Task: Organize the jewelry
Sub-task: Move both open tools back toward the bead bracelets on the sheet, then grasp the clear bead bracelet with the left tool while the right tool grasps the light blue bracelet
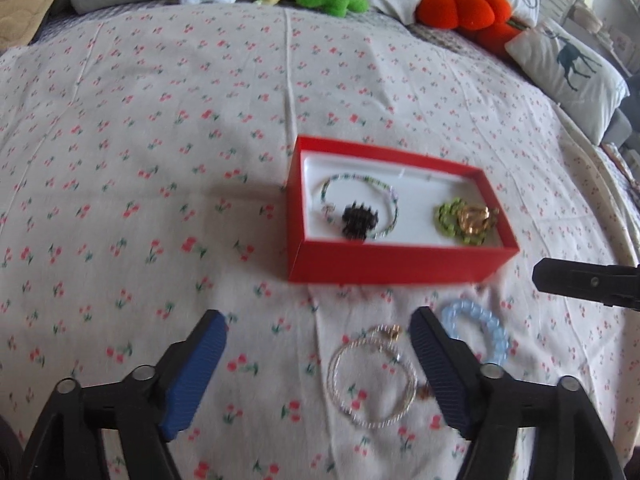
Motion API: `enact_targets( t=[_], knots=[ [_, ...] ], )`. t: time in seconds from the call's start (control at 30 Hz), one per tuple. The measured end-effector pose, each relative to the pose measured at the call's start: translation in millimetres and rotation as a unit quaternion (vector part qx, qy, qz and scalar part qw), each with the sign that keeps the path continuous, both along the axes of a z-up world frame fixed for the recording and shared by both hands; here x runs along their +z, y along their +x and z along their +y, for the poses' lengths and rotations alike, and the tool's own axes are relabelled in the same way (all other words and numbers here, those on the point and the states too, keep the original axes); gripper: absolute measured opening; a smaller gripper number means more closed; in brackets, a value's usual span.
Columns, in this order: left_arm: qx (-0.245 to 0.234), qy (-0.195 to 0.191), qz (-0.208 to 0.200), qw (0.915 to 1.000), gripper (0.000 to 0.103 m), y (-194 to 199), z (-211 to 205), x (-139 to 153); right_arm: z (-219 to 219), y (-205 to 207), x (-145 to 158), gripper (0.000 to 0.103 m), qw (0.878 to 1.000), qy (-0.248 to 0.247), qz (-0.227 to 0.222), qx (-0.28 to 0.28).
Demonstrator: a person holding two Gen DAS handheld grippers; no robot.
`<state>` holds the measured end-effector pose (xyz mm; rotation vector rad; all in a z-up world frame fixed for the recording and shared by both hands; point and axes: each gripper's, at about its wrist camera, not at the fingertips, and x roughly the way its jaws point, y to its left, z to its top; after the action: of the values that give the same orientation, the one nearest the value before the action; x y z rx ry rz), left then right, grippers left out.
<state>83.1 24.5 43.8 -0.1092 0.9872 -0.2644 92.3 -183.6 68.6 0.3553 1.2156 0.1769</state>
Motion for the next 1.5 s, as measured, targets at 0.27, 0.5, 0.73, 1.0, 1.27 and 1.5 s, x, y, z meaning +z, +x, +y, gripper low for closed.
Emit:
enact_targets(
  t=[0.27, 0.5, 0.73, 1.0, 1.27, 1.5],
  knots=[
    [-0.023, 0.037, 0.029, 0.9986, 0.091, -30, -3, -23, 19, -22, -13, 0.072, 0.998, -0.045, 0.012, 0.045],
    [-0.011, 0.044, 0.046, 0.9979, 0.092, -44, 5, -43, 26, -34, -30, 0.072, 0.994, -0.08, 0.024, 0.067],
    [0.0, 0.05, 0.03, 0.9983, 0.092, -47, 10, -53, 21, -37, -57, 0.072, 0.99, -0.118, 0.042, 0.066],
    [-0.01, 0.043, 0.016, 0.9989, 0.091, -39, 8, -46, 0, -26, -63, 0.072, 0.991, -0.133, 0.03, 0.01],
    [-0.033, 0.026, 0.028, 0.9987, 0.067, -23, -13, -44, 0, -11, -74, 0.072, 0.987, -0.152, 0.045, 0.014],
    [-0.042, 0.038, 0.061, 0.9965, 0.038, -13, -27, -60, 6, -8, -80, 0.072, 0.982, -0.183, 0.039, 0.021]
  ],
)
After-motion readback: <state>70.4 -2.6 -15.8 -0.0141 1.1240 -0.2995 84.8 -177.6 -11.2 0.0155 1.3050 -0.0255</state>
